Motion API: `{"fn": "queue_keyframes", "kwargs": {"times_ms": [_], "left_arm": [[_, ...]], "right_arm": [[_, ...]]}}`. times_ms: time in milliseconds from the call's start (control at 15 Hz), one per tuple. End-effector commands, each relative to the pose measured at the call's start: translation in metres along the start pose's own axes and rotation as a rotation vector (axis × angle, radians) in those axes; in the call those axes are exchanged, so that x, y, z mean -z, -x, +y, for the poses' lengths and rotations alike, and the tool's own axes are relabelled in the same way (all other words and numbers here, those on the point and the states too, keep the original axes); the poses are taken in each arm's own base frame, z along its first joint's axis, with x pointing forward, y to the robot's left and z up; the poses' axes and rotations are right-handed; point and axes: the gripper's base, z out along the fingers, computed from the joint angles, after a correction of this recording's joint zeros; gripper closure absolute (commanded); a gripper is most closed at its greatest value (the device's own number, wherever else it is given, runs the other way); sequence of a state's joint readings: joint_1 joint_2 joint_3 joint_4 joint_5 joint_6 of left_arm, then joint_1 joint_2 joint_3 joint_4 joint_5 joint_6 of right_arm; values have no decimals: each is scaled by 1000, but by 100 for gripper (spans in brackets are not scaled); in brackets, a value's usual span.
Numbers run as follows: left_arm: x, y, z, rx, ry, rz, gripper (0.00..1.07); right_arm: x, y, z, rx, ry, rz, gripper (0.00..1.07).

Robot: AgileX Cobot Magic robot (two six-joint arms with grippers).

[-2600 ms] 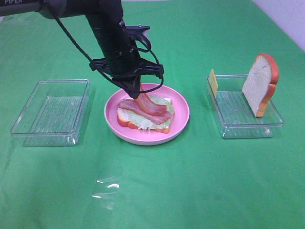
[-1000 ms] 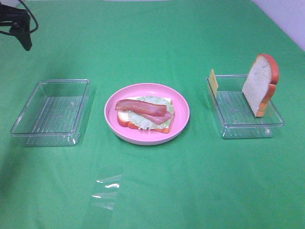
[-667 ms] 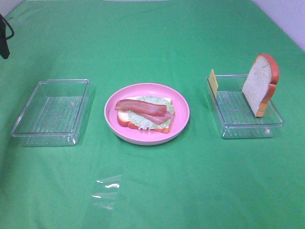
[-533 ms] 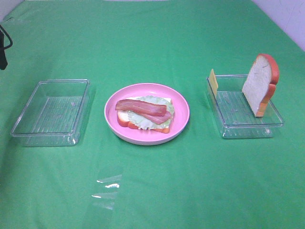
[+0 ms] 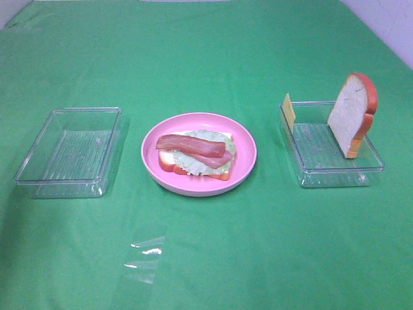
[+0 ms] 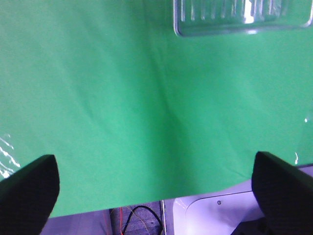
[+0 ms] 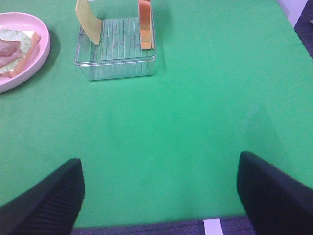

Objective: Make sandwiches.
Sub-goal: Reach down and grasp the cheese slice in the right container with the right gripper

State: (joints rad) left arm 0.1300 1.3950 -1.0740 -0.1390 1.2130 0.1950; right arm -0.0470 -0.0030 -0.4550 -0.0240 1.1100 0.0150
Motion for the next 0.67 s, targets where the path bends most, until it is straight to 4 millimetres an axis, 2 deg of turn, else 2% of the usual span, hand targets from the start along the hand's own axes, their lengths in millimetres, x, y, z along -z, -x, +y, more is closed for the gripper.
{"fn": "queue_keyframes", "kwargs": {"times_ms": [67,200,333,467,533,667], "left_arm": [[31,-45,-12,-24,18,-161,8],[55,-86,-19,-46,59,-331,9],[61,-137,-27,-62,85,-472,9],[53,-175,-32,-62,84,-554,9],[42,-193,-33,-67,86,-570,9],[28,-218,-35,-76,92,-621,9]], "right_arm": [[2,-3,0,2,-2,-30,25],[2,-3,0,2,-2,-30,25],[2,-3,0,2,-2,-30,25],[2,-3,0,2,-2,-30,25],[2,-3,0,2,-2,-30,25],[2,-3,0,2,-2,-30,25]]}}
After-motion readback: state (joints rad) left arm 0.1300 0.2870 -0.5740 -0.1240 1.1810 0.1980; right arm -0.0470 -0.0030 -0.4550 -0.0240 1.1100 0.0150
